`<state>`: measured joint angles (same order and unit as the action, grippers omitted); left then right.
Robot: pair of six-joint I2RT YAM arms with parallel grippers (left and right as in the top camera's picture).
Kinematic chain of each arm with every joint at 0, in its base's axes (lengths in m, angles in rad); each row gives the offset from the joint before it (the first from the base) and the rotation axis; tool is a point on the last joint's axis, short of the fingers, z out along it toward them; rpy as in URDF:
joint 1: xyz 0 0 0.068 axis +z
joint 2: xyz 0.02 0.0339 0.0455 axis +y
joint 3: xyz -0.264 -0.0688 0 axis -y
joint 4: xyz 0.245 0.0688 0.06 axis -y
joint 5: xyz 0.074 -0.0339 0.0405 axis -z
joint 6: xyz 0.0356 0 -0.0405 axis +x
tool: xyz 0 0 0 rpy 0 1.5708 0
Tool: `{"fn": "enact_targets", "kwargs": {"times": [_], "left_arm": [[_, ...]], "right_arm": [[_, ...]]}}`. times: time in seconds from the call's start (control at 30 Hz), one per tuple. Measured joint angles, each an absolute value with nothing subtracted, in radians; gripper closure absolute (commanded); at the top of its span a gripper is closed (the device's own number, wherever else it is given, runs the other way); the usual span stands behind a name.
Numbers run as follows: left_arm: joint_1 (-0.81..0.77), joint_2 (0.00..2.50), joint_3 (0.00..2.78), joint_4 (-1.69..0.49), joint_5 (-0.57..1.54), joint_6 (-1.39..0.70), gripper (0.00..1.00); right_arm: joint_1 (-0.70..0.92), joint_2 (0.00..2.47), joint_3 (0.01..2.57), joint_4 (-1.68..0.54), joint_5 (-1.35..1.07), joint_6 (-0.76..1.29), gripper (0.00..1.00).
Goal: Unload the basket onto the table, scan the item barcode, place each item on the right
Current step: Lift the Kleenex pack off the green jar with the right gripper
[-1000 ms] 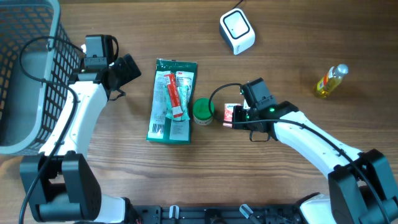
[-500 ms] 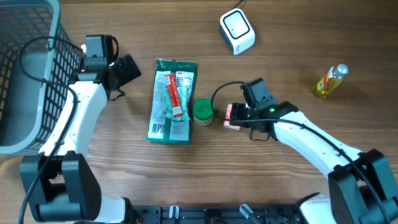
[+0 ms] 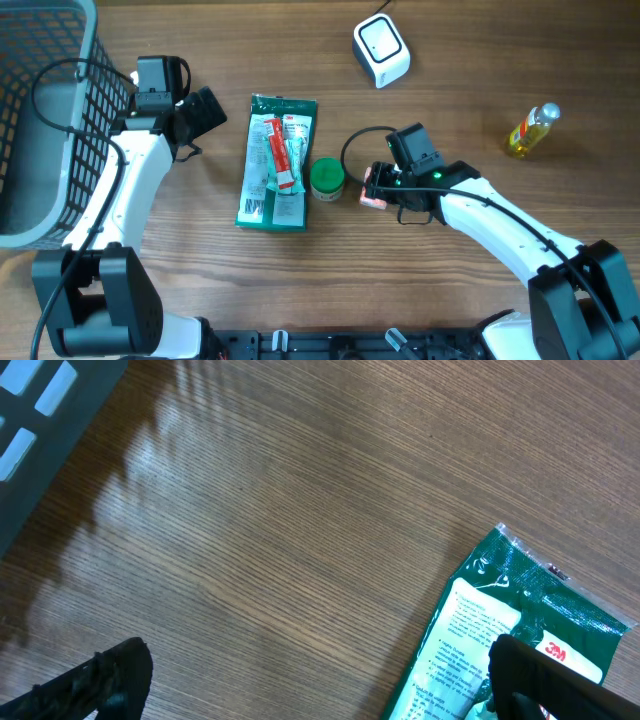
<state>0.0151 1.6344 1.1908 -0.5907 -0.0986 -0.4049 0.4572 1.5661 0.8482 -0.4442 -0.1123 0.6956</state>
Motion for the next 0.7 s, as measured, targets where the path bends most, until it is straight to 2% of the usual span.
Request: {"fn": "enact_targets", "kwargs": {"times": [0.07,0.23,0.43,0.57,0.7], "left_arm": [[0.015,1.634,1.191,-0.591,-0.099,-0.405,0.0],[0.015,1.634,1.191,-0.591,-0.099,-0.405,0.0],[0.015,1.634,1.191,-0.591,-0.099,-0.405,0.0],[0.015,1.634,1.191,-0.591,-0.099,-0.405,0.0],[0.015,1.634,1.191,-0.591,-0.099,-0.405,0.0]], "right_arm": [[0.457,1.566,0.852,-0.451,-0.119,0.708,0.31],[0.457,1.566,0.852,-0.468,-0.115,0.724,0.51],[0.457,1.566,0.852,-0.493,-0.072,0.73,0.49],[0.457,1.566,0.852,-0.532,-0.008,0.732,0.59],[0.457,1.566,0.852,-0.519,0.02,0.733,0.62]]}}
